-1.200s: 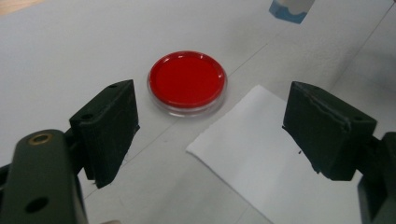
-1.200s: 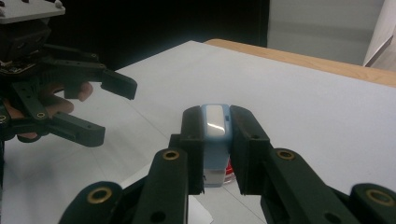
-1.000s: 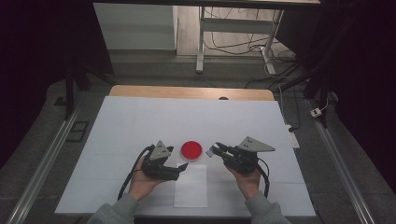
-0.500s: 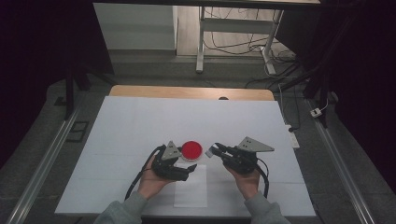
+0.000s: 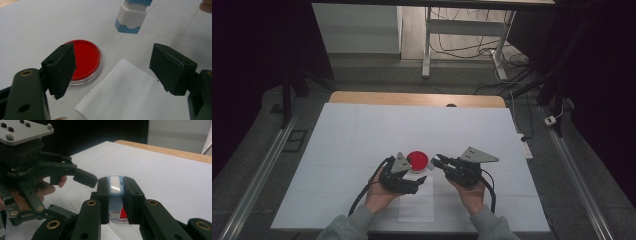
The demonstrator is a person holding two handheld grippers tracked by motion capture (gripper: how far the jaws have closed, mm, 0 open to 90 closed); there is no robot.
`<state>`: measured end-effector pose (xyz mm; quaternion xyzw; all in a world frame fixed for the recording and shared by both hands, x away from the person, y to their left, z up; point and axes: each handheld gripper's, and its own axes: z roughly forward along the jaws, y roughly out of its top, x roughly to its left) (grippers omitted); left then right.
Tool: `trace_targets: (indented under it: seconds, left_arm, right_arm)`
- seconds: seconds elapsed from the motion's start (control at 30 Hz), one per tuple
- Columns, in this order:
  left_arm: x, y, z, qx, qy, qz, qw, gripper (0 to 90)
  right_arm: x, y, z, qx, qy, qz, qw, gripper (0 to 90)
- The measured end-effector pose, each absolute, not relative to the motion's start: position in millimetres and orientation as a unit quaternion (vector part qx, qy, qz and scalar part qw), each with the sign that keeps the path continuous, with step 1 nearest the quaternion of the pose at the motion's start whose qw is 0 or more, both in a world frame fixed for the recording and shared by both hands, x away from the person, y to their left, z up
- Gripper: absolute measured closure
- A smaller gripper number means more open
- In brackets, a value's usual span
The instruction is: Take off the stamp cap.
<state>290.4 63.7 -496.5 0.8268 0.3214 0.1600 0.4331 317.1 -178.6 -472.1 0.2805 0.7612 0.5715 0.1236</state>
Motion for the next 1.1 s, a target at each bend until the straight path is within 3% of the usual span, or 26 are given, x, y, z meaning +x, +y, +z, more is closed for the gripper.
trace_targets:
  seconds: [1.1]
  left_arm:
    - [294, 47, -502, 0.833, 0.305, 0.18, 0.426, 31.6]
  right_arm:
    - [314, -169, -476, 0.28, 0.759, 0.578, 0.107, 75.2]
